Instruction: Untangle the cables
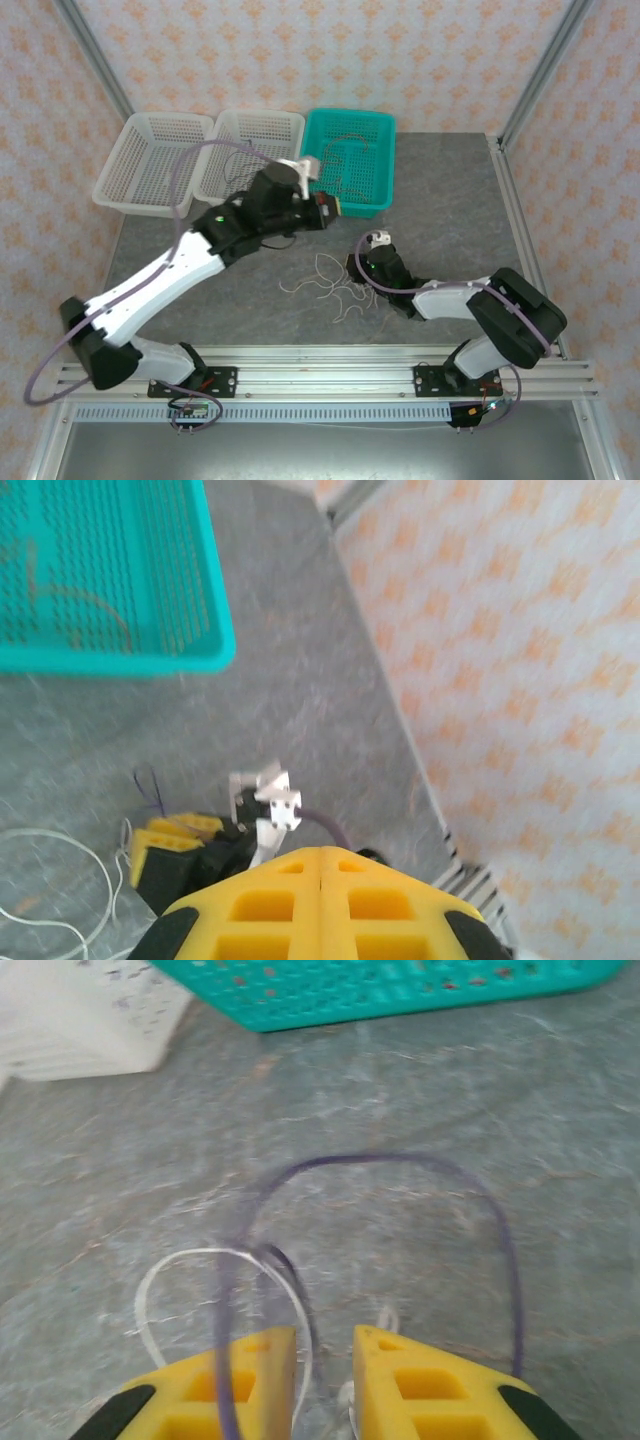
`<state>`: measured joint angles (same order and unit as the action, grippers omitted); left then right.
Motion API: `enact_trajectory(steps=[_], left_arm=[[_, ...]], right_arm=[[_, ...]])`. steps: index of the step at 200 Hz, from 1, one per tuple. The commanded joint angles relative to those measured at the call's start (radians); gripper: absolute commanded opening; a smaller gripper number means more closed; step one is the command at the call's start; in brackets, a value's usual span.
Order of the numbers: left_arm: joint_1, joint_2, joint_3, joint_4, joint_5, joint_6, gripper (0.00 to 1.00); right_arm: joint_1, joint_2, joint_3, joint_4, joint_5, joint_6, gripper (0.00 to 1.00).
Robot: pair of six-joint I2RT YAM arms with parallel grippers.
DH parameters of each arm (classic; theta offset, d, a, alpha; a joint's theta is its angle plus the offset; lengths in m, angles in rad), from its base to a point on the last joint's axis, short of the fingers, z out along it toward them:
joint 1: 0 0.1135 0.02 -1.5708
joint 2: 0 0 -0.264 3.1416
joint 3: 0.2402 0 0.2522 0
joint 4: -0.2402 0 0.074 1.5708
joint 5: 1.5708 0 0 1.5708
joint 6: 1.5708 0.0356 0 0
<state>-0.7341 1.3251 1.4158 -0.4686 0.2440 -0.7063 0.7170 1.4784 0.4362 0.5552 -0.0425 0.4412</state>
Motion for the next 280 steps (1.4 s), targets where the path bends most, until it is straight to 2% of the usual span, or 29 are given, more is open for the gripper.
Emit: enact_trajectory(steps=[1,30,63,81,119,141,150,170,191,233,280], left_arm=[[0.068,-0.125,0.074,-0.073,-0.097,0.031,0.0],[0.155,-0.236,0.117,-0.142,-0.209,0.075,0.0],[0.227,-0.32,0.087,-0.187,-0.288,0.08,0.0],[0.254,-0.344,0.042,-0.192,-0.278,0.067,0.0],[0.264,-0.351,-0.057,-0.229,-0.268,0.085,0.0],[0.264,-0.367,-0.145,-0.207,-0.25,0.076,0.0],[0.264,-0.373,-0.179,-0.193,-0.243,0.072,0.0],[0.265,-0.377,-0.227,-0.196,-0.254,0.062,0.0],[0.265,-0.379,-0.244,-0.186,-0.256,0.059,0.0],[0.266,-0.351,-0.142,-0.13,-0.232,0.108,0.0],[0.268,-0.183,0.242,-0.168,-0.249,0.296,0.0]], right_arm=[[-0.007,-0.004,-0.012,-0.07,0.127,0.12,0.21],[-0.045,-0.057,-0.067,-0.114,0.171,0.207,0.22],[-0.075,-0.142,-0.095,-0.167,0.2,0.194,0.2],[-0.083,-0.194,-0.099,-0.182,0.2,0.157,0.18],[-0.087,-0.326,-0.106,-0.207,0.216,0.047,0.06],[-0.09,-0.397,-0.104,-0.218,0.191,-0.024,0.05],[-0.089,-0.418,-0.094,-0.221,0.135,-0.072,0.11],[-0.087,-0.443,-0.062,-0.232,-0.057,-0.178,0.38],[-0.078,-0.445,-0.026,-0.255,-0.132,-0.226,0.56],[-0.074,-0.455,-0.019,-0.238,-0.058,-0.215,0.67],[-0.074,-0.529,-0.024,-0.278,-0.016,-0.181,0.75]])
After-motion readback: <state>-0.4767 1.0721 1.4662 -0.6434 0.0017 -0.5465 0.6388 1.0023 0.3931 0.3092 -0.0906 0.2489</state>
